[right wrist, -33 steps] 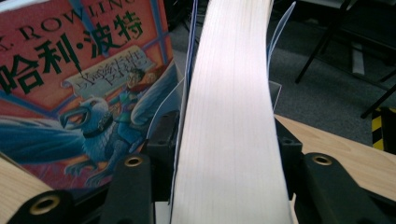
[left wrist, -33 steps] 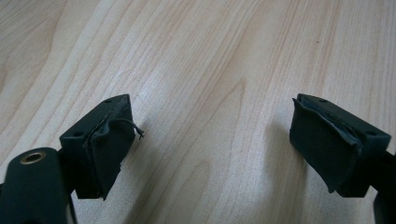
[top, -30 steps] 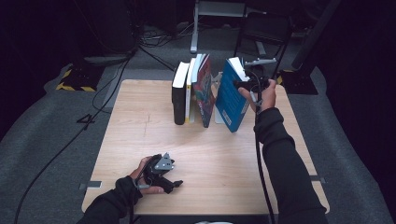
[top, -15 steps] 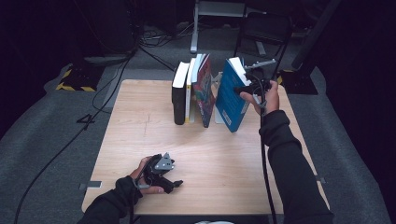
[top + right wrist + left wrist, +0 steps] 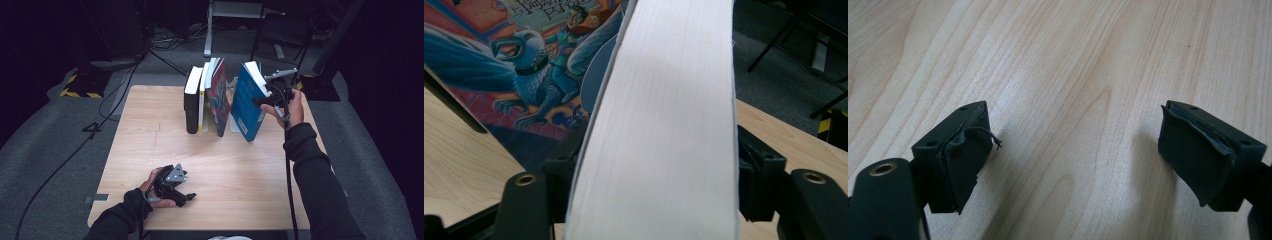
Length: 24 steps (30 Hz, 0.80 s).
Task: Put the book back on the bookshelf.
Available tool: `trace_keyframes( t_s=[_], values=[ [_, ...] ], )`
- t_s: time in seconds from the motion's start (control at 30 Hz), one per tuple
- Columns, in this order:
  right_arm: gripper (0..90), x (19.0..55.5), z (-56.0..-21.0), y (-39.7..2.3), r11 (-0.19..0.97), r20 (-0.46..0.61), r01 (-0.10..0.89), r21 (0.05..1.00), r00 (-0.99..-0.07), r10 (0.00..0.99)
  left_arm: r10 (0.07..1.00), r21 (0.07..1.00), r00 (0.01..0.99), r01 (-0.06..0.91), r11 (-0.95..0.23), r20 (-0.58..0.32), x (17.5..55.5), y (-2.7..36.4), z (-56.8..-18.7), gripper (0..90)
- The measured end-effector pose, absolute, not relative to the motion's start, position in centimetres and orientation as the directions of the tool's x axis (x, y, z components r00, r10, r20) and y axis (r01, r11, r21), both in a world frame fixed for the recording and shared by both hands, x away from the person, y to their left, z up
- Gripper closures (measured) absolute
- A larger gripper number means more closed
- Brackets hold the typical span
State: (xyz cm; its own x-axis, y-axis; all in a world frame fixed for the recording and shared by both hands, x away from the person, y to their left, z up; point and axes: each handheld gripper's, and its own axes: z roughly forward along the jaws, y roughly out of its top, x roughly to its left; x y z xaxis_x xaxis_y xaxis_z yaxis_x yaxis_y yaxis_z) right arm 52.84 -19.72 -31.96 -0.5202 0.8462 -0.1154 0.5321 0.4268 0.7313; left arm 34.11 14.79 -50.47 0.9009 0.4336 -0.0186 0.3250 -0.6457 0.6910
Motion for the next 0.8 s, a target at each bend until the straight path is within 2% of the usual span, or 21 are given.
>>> trace_keyframes(
  t_s=[0.8],
  values=[
    [28.3, 50.0, -31.8, -20.4, 0.563, -0.214, 0.472, 0.678, -0.606, 0.766, 0.435, 0.692, 0.900, 0.326, -0.644, -0.019, 34.1, 14.8, -50.5, 14.4]
  ],
)
